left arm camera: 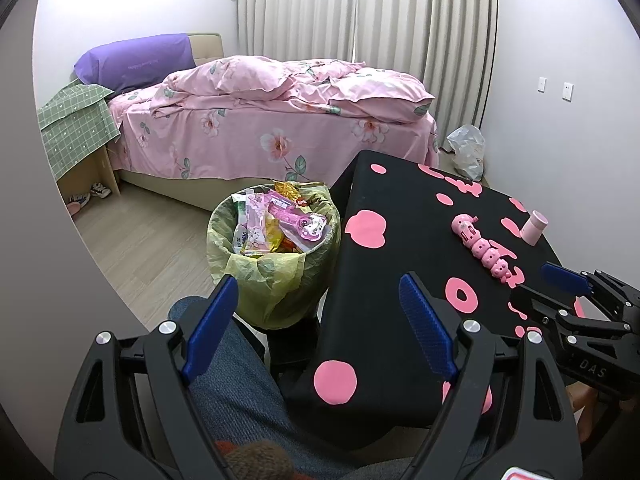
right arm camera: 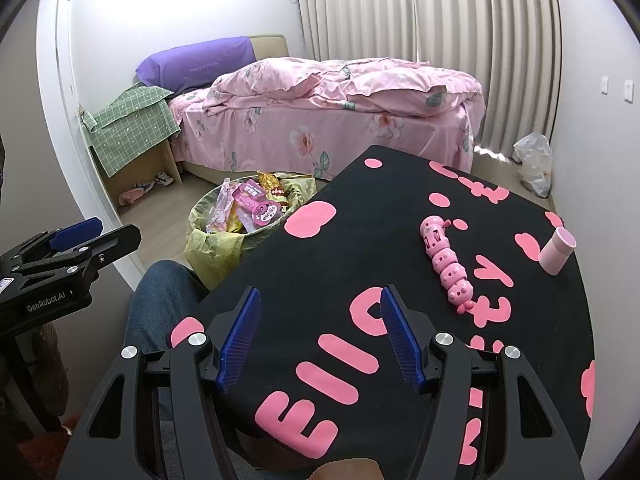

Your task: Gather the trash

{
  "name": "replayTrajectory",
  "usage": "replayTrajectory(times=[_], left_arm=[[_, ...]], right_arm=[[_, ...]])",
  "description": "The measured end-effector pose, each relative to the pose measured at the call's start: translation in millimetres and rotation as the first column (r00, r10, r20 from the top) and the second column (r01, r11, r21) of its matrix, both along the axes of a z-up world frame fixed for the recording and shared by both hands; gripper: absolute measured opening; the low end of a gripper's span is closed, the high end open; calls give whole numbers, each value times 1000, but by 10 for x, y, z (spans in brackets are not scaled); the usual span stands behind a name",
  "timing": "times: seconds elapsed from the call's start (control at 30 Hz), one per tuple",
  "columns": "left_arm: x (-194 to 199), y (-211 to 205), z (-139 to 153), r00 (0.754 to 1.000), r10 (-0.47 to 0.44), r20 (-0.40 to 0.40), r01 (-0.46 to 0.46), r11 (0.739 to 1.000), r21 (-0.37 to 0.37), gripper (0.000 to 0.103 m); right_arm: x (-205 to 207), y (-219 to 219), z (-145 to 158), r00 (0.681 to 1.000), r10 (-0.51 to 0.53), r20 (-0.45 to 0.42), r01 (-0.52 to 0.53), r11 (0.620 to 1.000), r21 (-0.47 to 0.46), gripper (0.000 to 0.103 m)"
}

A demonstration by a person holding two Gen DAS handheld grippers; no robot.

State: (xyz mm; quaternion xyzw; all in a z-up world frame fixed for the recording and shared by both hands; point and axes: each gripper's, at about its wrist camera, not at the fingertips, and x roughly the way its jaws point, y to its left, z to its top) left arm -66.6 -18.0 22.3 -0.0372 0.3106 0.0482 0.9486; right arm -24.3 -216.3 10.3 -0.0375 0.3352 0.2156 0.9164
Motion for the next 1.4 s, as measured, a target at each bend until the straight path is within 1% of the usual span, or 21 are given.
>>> replayTrajectory(times=[0.67, 1.4], left_arm=[[-15, -42, -10, 1000, -5, 0, 5, 1000, 2, 79], [-4, 4, -3, 1000, -18, -1, 18, 1000, -2, 79]], right_arm=[[-17, 35, -22, 1000, 0, 1, 0, 1000, -1, 59], [-13, 26, -24, 1000, 0, 1, 0, 1000, 2, 59]])
